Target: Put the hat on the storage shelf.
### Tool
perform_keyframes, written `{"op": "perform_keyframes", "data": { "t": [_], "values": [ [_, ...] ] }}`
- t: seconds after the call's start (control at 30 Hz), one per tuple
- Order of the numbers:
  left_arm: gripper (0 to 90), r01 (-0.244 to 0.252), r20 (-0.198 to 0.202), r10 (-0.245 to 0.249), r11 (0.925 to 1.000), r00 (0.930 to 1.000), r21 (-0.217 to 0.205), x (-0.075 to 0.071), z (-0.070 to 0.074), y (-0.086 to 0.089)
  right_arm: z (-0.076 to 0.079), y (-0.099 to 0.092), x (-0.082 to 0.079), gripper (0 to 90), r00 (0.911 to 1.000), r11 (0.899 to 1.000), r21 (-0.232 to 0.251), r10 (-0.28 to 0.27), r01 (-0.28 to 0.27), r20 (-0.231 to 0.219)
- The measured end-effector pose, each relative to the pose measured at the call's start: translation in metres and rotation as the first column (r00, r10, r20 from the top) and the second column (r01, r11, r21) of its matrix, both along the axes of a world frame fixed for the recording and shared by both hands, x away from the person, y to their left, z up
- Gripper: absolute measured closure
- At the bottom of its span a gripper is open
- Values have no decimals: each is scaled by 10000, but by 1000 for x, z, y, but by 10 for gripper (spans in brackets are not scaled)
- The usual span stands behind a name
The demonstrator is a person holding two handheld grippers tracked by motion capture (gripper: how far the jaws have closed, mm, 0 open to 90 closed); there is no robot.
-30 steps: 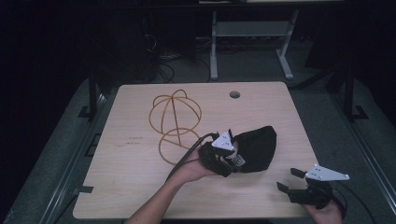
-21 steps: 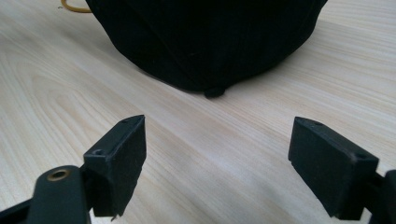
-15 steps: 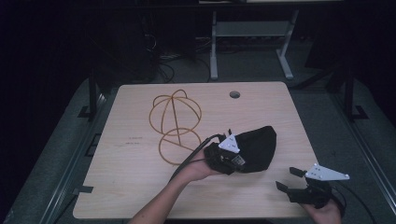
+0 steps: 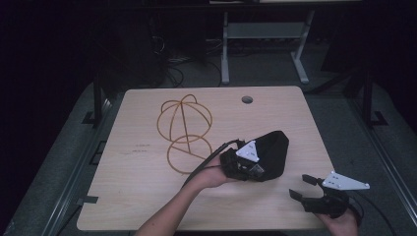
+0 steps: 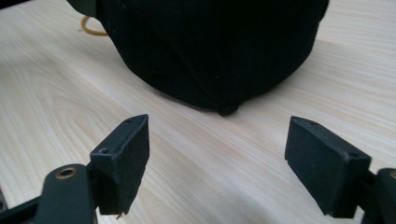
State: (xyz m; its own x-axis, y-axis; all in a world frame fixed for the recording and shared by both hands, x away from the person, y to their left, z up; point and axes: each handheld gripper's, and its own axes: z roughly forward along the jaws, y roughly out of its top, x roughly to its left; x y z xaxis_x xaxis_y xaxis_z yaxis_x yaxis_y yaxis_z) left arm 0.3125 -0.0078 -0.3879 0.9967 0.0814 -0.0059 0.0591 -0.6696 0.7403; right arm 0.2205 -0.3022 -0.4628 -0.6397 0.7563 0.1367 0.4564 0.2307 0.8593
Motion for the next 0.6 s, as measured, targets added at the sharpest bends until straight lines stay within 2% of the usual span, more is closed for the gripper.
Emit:
{"op": "perform_keyframes", "data": {
  "t": [0.2,0.47,0.6],
  "values": [
    [811,204,152,-202,9997,9997,-138,-1,11,-2,6,5,0,260,9992,9991,358,223,-235,334],
    [813,542,315,-524,9968,9981,-585,-7,36,-3,19,9,5,297,9964,9951,887,378,-445,757],
    [814,744,136,-734,9915,9972,-1070,-9,46,-2,32,8,7,310,9927,9884,1356,541,-685,1075]
  ]
}}
